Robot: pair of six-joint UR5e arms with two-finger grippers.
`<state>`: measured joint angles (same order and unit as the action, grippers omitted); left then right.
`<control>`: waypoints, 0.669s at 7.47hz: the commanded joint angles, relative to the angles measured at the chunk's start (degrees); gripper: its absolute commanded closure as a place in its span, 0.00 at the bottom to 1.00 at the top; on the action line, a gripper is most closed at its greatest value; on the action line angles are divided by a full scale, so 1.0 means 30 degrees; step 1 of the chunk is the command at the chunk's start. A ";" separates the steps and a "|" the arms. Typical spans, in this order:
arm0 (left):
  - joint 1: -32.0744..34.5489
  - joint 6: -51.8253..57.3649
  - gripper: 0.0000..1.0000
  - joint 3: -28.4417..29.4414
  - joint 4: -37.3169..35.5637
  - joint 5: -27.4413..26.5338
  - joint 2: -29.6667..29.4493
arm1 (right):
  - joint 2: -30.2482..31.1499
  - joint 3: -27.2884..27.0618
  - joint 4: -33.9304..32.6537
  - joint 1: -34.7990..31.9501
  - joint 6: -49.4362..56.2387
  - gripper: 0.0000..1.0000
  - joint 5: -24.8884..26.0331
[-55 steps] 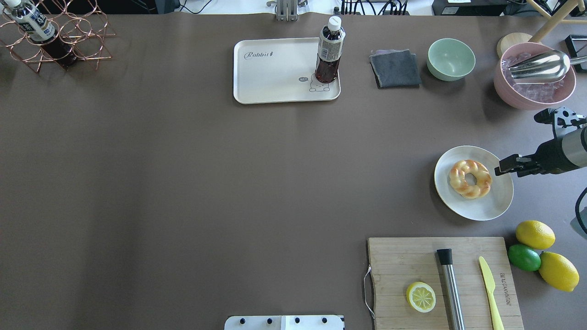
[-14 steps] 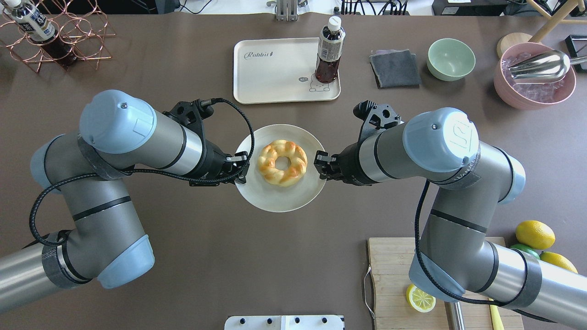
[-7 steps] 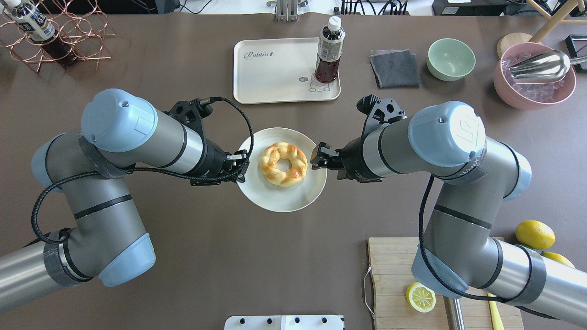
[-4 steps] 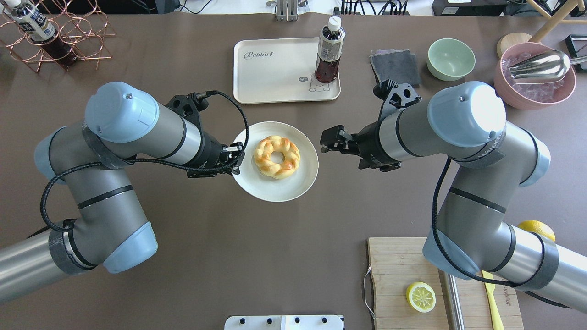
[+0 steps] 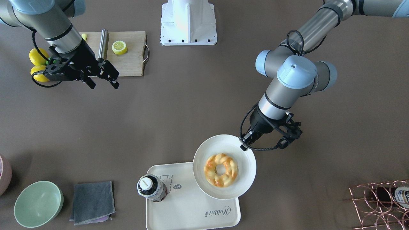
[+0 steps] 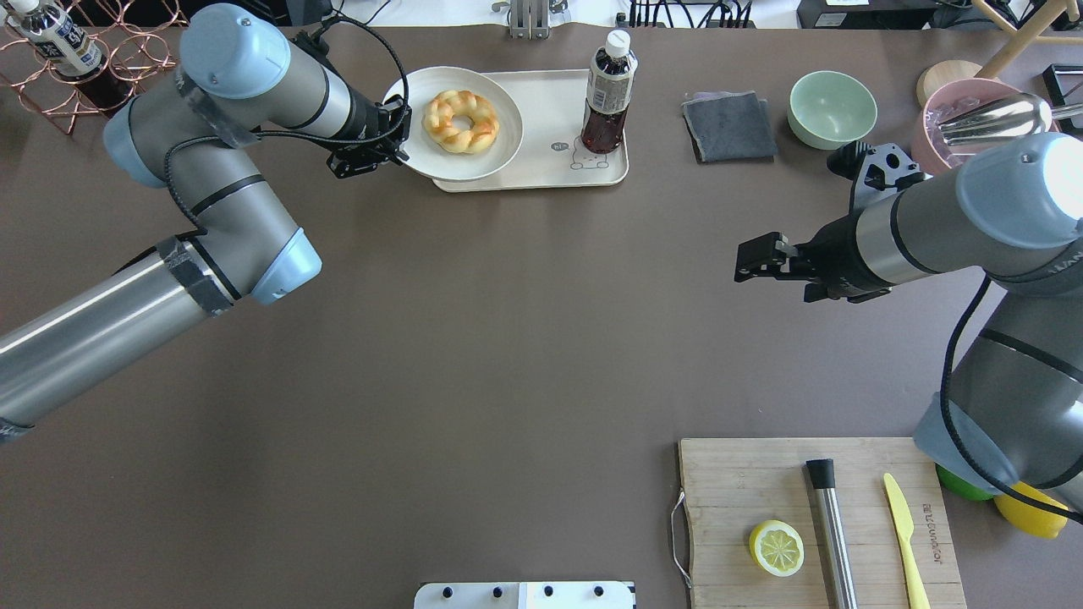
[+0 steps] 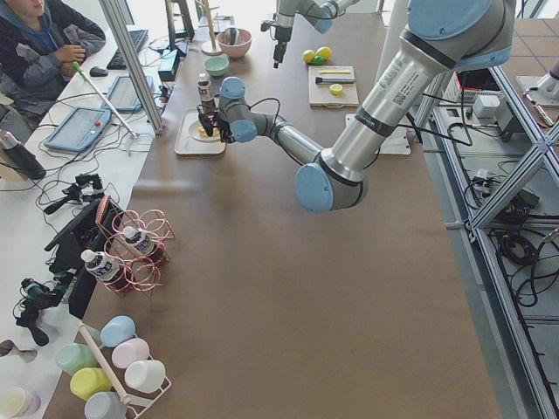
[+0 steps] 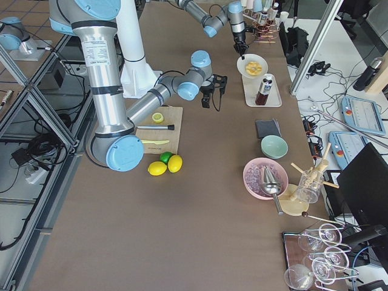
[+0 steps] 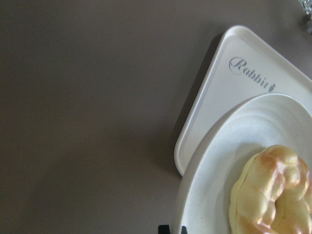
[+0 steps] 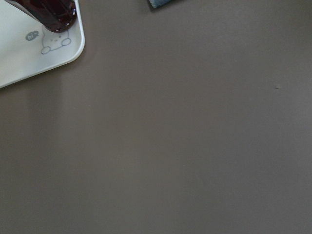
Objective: Place donut on tray
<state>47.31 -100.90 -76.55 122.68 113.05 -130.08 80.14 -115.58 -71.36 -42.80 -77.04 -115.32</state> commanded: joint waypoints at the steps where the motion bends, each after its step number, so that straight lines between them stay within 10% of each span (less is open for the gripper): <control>1: -0.0385 -0.2691 1.00 0.4641 0.1582 -0.1964 -0.2832 | 0.2867 0.0088 0.0899 -0.1168 0.4192 0.00 -0.0318; 5: -0.1587 -0.4597 1.00 0.7521 0.2815 -0.3751 -0.4800 | 0.4135 0.1465 0.2922 -0.2518 0.5698 0.00 -0.1197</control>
<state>44.14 -112.37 -57.65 130.07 104.44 -141.62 92.05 -112.80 -64.71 -49.17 -60.78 -118.31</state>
